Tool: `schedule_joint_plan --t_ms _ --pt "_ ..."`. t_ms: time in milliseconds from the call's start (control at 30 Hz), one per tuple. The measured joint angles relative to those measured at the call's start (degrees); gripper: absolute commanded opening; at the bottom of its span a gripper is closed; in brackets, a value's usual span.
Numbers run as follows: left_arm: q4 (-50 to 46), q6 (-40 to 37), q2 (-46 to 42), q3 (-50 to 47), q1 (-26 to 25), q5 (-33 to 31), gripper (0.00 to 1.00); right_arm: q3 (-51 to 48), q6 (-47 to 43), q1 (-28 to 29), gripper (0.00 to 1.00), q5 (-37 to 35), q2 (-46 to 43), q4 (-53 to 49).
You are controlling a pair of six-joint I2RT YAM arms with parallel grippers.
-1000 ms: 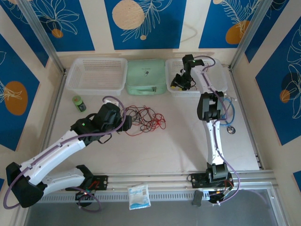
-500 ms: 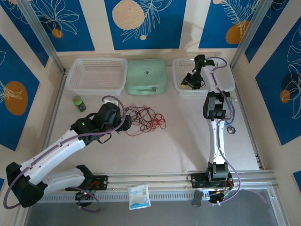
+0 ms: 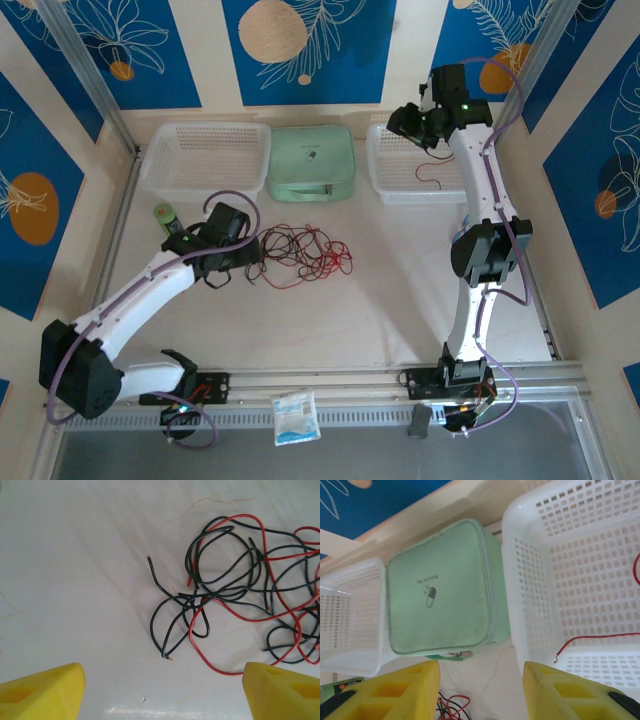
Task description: Untangle the cables
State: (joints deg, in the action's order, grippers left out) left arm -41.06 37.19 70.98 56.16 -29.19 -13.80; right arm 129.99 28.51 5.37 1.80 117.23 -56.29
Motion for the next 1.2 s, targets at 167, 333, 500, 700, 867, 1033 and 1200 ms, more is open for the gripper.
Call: schedule_joint_plan --t_ms 167,333,500,700,867,1033,1200 --pt "5.6 -1.44 7.67 -0.28 3.17 3.21 0.62 -4.02 -0.04 -0.24 0.35 -1.79 4.0 1.4" --pt "11.17 -1.66 13.62 -1.57 6.1 4.44 0.59 -3.43 -0.81 -0.24 0.29 -5.35 11.65 1.86" --pt "15.8 -1.66 15.3 -3.06 7.45 4.83 0.58 -1.07 -1.14 -0.07 0.26 -7.39 19.02 1.75" --pt "19.89 -1.77 17.99 -3.13 7.8 5.31 0.55 3.13 -1.07 0.7 0.25 -5.38 23.67 1.64" --pt "21.75 -1.95 21.57 -3.13 8.35 5.33 0.5 5.92 -0.59 1.88 0.25 -0.76 24.02 1.99" --pt "23.56 -2.14 23.34 -3.19 9.07 5.25 0.46 6.95 0.13 2.47 0.25 2.4 24.02 3.02" --pt "26.62 -3.28 26.58 -2.99 9.6 5.31 0.3 6.95 0.68 2.56 0.24 4.07 24.04 2.97"
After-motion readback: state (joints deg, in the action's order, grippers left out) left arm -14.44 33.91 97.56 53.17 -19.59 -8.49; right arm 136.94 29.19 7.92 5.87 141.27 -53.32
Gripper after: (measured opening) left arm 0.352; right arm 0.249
